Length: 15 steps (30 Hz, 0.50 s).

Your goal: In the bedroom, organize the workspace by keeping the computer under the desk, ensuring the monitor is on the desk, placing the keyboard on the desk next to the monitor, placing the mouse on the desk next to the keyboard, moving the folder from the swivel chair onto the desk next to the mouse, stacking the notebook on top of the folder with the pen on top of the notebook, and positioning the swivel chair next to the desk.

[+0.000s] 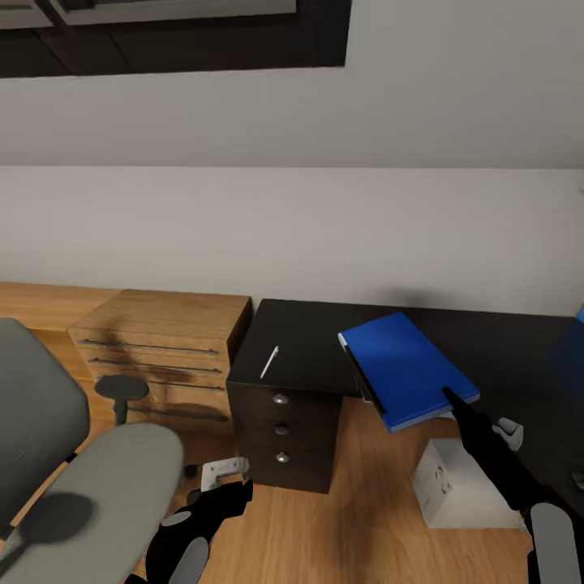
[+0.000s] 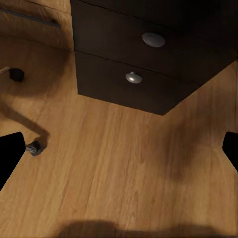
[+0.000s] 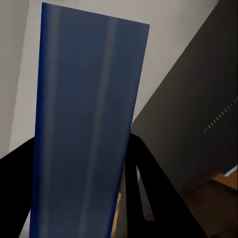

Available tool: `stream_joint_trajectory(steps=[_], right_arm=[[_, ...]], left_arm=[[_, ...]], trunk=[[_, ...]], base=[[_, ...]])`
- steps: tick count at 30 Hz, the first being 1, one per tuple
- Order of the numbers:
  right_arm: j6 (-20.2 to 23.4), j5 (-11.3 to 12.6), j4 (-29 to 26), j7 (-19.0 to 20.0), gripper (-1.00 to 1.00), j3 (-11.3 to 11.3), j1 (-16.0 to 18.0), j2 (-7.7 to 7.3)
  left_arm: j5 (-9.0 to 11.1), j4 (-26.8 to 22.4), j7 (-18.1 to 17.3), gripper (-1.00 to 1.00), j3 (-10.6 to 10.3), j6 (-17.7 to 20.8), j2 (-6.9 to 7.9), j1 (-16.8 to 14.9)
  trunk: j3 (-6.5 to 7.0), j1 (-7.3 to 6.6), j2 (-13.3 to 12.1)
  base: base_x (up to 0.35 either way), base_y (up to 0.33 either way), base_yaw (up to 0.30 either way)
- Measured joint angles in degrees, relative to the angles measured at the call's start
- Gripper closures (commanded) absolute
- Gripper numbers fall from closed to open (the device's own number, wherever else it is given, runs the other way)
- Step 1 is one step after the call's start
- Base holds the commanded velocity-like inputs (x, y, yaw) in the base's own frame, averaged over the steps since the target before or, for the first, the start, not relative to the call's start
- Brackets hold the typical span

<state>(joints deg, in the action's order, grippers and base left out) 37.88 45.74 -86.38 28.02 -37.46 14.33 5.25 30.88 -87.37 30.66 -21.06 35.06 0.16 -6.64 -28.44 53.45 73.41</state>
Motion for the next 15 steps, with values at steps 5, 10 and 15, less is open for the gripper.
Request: stream_joint_trajectory(steps=[5, 10, 15], right_arm=[[0.0, -0.01, 0.0, 0.0, 1.0, 0.0, 0.0, -0.03], [0.09, 0.03, -0.14, 0.05, 1.0, -0.57, 0.0, -0.14], [0.63, 0.62, -0.16, 0.3, 1.0, -4.8, 0.0, -0.12]], left_arm=[[0.12, 0.0, -0.18, -1.0, 0.01, 0.02, 0.0, 0.0], [0.21, 0.14, -0.36, -1.0, 0.03, 0.15, -0.02, 0.0], [0.16, 7.01, -0.09, -1.0, -0.05, -0.05, -0.04, 0.01]], trunk=[[0.0, 0.0, 0.0], [0.0, 0.0, 0.0], [0.0, 0.0, 0.0]], base=[[0.0, 0.0, -0.267], [0.0, 0.0, -0.264], [0.0, 0.0, -0.113]])
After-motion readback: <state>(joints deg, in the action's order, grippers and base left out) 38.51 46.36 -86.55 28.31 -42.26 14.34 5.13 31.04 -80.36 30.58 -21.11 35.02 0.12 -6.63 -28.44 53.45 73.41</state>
